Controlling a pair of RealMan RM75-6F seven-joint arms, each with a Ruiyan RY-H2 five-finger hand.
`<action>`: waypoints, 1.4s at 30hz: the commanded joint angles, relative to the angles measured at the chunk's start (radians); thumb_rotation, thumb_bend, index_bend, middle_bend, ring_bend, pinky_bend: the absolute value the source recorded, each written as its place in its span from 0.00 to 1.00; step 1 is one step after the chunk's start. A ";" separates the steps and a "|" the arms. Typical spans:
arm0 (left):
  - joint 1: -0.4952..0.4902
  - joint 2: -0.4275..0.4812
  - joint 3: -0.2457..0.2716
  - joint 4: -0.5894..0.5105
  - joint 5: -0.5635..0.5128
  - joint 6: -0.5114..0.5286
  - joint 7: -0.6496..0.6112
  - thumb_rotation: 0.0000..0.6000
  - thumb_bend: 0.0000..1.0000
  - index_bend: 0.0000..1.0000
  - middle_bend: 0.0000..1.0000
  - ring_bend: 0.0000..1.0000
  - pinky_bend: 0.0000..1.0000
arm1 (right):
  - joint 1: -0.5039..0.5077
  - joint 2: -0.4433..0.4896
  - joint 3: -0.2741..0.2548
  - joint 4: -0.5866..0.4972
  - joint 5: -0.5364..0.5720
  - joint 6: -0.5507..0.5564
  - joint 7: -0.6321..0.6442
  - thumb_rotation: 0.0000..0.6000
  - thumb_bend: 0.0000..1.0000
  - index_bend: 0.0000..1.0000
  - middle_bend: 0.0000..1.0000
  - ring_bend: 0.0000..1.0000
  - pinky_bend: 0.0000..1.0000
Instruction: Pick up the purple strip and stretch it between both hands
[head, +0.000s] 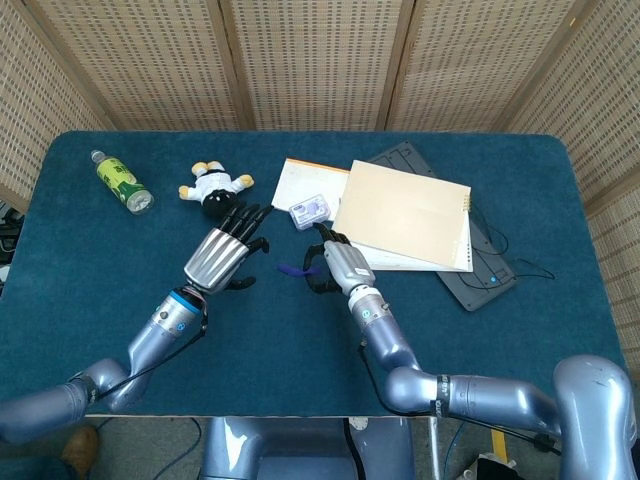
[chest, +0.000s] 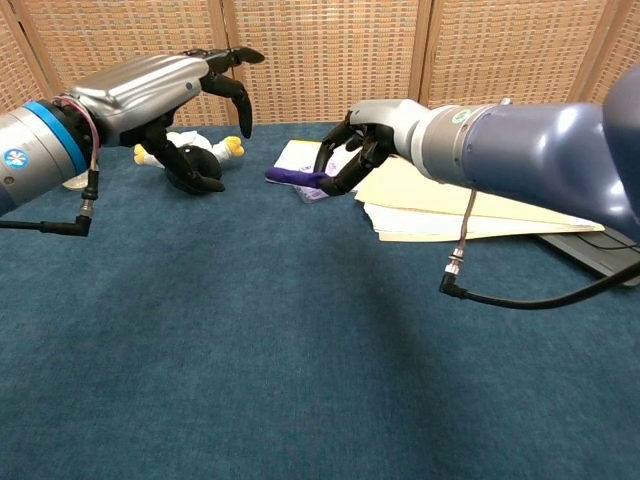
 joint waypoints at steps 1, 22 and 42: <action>-0.015 -0.014 0.004 -0.007 -0.020 -0.016 0.030 1.00 0.17 0.46 0.00 0.00 0.00 | 0.003 -0.002 -0.005 0.000 0.001 0.006 -0.004 1.00 0.60 0.64 0.08 0.00 0.00; -0.070 -0.084 0.018 -0.047 -0.114 -0.054 0.105 1.00 0.34 0.48 0.00 0.00 0.00 | 0.005 -0.002 -0.033 -0.013 -0.019 0.028 -0.018 1.00 0.60 0.65 0.08 0.00 0.00; -0.085 -0.123 0.023 -0.022 -0.170 -0.042 0.138 1.00 0.36 0.50 0.00 0.00 0.00 | -0.004 -0.002 -0.043 -0.006 -0.027 0.011 0.001 1.00 0.60 0.65 0.08 0.00 0.00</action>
